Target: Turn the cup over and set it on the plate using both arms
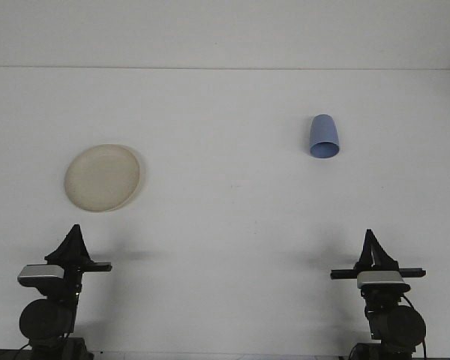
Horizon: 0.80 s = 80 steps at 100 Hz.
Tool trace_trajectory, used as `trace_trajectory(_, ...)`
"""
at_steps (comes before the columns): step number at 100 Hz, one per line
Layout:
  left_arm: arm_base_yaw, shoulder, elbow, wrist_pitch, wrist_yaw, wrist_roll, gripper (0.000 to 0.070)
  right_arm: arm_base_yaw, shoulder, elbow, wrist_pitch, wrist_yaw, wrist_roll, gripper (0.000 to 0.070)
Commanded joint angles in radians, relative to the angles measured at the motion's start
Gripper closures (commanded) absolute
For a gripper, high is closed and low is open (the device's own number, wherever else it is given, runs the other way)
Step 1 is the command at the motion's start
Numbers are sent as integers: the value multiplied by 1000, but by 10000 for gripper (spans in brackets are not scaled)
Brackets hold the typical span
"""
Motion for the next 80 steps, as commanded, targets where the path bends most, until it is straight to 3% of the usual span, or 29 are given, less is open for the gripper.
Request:
trace_trajectory(1, 0, -1, -20, 12, 2, -2, 687, 1, 0, -2, 10, -13, 230, 700)
trace_trajectory(9, 0, -1, -20, 12, 2, -2, 687, 1, 0, 3, 31, -14, 365, 700)
trace_trajectory(16, 0, -1, -20, 12, 2, -2, 687, 1, 0, 47, 1, -16, 412, 700)
trace_trajectory(32, 0, -1, -20, 12, 2, -2, 687, 1, 119, 219, -71, -24, 376, 700)
trace_trajectory(52, 0, -1, -20, 12, 2, -2, 687, 1, 490, 489, -129, -29, 254, 688)
trace_trajectory(56, 0, -1, -20, 12, 2, -2, 687, 1, 563, 537, -127, -36, 229, 623)
trace_trajectory(61, 0, -1, -20, 13, 2, -2, 687, 1, 655, 590, -127, -45, 203, 462)
trace_trajectory(66, 0, -1, -20, 12, 2, -2, 687, 1, 739, 634, -127, -48, 177, 205)
trace_trajectory(69, 0, -1, -20, 12, 2, -2, 687, 1, 785, 657, -127, -49, 167, 115)
trace_trajectory(80, 0, -1, -20, 12, 2, -2, 687, 8, 945, 698, -55, -50, 150, 87)
